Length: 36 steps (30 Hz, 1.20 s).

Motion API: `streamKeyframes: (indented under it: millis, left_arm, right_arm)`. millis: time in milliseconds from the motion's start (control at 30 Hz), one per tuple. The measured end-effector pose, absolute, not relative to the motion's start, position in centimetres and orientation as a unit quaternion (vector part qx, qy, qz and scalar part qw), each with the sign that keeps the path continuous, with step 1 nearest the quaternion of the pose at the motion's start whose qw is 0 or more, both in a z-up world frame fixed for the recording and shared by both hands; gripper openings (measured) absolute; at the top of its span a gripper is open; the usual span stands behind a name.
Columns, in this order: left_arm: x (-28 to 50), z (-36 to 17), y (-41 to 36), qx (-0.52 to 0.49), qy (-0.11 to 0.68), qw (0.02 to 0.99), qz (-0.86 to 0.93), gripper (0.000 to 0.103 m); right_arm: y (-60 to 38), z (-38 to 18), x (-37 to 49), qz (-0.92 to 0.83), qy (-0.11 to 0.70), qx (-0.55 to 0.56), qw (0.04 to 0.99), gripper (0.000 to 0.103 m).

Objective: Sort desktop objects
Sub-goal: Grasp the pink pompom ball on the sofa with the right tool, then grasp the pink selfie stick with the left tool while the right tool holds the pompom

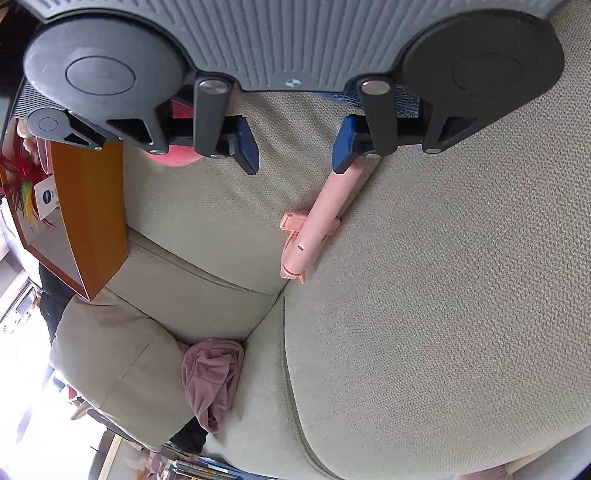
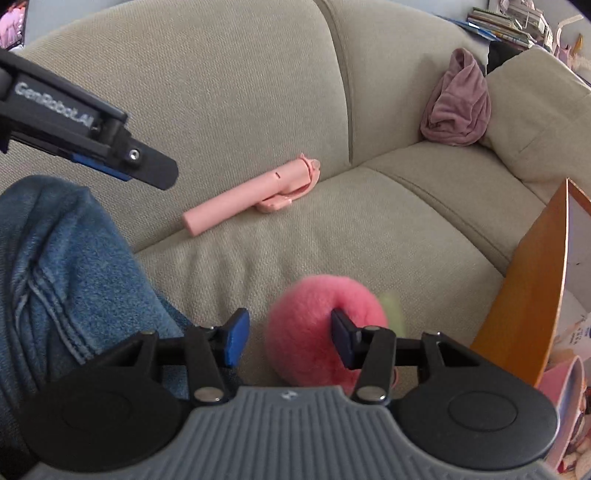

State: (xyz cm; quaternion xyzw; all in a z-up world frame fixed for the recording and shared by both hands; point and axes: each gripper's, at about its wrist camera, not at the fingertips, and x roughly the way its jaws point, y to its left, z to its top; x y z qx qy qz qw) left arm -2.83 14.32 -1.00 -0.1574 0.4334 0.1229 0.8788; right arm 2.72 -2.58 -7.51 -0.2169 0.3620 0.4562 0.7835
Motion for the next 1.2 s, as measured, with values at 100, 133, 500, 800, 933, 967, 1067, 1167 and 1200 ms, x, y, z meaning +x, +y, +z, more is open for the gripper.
streamKeyframes:
  millis: [100,133,500,800,933,967,1067,1167,1200]
  left_arm:
    - [-3.3,-1.2,15.2,-0.168,0.431,0.878,0.120,0.051]
    - [-3.4,-1.2,15.4,-0.171,0.430,0.878,0.120,0.051]
    - [-3.4,-2.1,17.3,-0.192,0.433,0.871,0.128,0.051]
    - [-3.1,-2.3,17.5,-0.197,0.440,0.867,0.126,0.051]
    - [-3.1,-2.3,17.6,-0.201,0.441,0.866,0.123,0.051]
    - [-3.0,-2.2,17.6,-0.200,0.441,0.866,0.123,0.051]
    - [-2.7,-1.7,17.7,-0.189,0.440,0.869,0.120,0.051]
    - [-2.0,-1.1,17.8,-0.170,0.440,0.874,0.115,0.051]
    - [-1.8,-1.0,18.0,-0.165,0.442,0.874,0.115,0.051]
  right_arm:
    - [-1.5,-8.1,2.7,0.444,0.348,-0.237,0.790,0.058]
    - [-1.1,-8.2,2.9,0.439,0.345,-0.244,0.793,0.060]
    - [0.1,-11.5,5.2,0.372,0.350,-0.267,0.817,0.058]
    - [-0.8,-11.8,7.0,0.365,0.377,-0.202,0.827,0.045]
    - [-1.1,-11.2,7.2,0.369,0.384,-0.184,0.826,0.041]
    - [-1.2,-11.1,7.2,0.370,0.382,-0.183,0.827,0.040]
    - [-1.6,-9.9,6.9,0.380,0.370,-0.170,0.831,0.016]
    - [-2.1,-7.9,6.7,0.400,0.365,-0.143,0.828,0.006]
    - [-2.1,-7.5,6.7,0.404,0.362,-0.142,0.828,0.005]
